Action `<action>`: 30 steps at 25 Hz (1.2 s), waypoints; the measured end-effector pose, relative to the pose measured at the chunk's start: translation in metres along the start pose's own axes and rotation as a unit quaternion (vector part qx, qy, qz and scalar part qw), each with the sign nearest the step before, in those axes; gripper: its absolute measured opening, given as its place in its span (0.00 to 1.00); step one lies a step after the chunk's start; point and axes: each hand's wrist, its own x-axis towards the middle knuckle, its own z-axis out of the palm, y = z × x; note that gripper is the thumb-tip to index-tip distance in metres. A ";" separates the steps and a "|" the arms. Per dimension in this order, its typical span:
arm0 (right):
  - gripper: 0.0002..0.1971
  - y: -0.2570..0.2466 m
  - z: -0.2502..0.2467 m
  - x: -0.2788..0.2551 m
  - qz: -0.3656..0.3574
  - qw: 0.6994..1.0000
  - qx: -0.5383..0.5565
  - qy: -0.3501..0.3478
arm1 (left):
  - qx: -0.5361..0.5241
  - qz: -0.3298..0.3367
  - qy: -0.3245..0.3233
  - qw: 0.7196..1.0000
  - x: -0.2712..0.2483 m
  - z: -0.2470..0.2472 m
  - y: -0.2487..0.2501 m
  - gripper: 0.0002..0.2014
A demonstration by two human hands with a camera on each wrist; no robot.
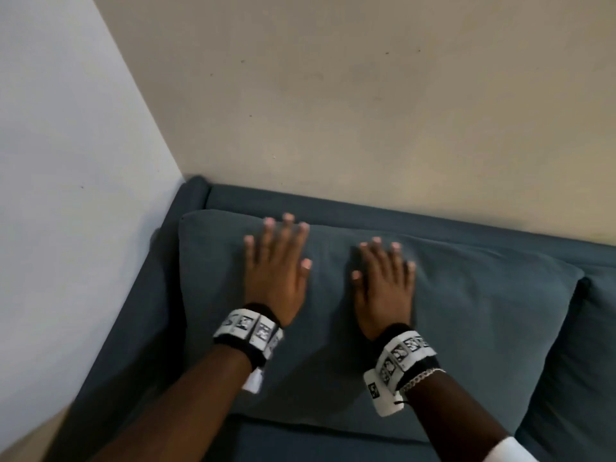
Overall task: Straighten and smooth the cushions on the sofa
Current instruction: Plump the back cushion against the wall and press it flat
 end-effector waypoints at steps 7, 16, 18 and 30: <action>0.42 0.092 -0.009 -0.005 0.105 0.988 -0.108 0.021 | 0.060 -0.102 -0.030 0.993 -0.004 0.033 -0.021 0.34; 0.38 0.120 0.028 -0.069 -0.168 0.973 -0.155 0.042 | 0.008 0.188 -0.074 0.979 -0.057 0.085 0.179 0.36; 0.39 0.166 0.008 -0.054 -0.089 0.980 -0.164 0.073 | 0.046 0.127 -0.052 0.990 -0.036 0.096 0.158 0.40; 0.38 0.202 0.015 -0.083 0.021 0.985 -0.085 0.148 | 0.058 0.095 -0.012 0.994 -0.064 0.099 0.167 0.39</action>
